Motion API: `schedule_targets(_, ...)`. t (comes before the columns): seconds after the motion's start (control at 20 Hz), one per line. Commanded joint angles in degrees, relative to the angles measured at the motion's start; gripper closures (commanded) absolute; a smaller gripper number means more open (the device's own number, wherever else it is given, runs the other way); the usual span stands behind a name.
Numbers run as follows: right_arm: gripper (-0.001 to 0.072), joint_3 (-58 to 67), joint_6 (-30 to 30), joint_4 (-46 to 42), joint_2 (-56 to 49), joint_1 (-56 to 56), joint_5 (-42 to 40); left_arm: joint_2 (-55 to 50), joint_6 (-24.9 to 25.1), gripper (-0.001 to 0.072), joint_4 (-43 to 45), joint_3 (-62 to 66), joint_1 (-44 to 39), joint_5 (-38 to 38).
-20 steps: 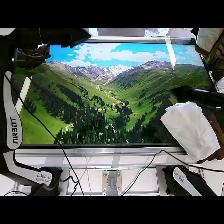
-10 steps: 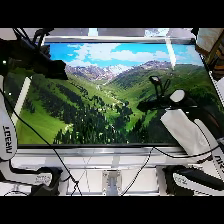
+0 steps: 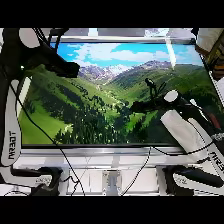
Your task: Fold the shirts.
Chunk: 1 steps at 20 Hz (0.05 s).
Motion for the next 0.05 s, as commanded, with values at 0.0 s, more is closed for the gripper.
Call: schedule_targets(0.0,0.0406,0.07,0.39,2.75,-0.09,0.11,4.79,0.04,-0.13,0.0596,1.46,-0.22,-0.72,0.85)
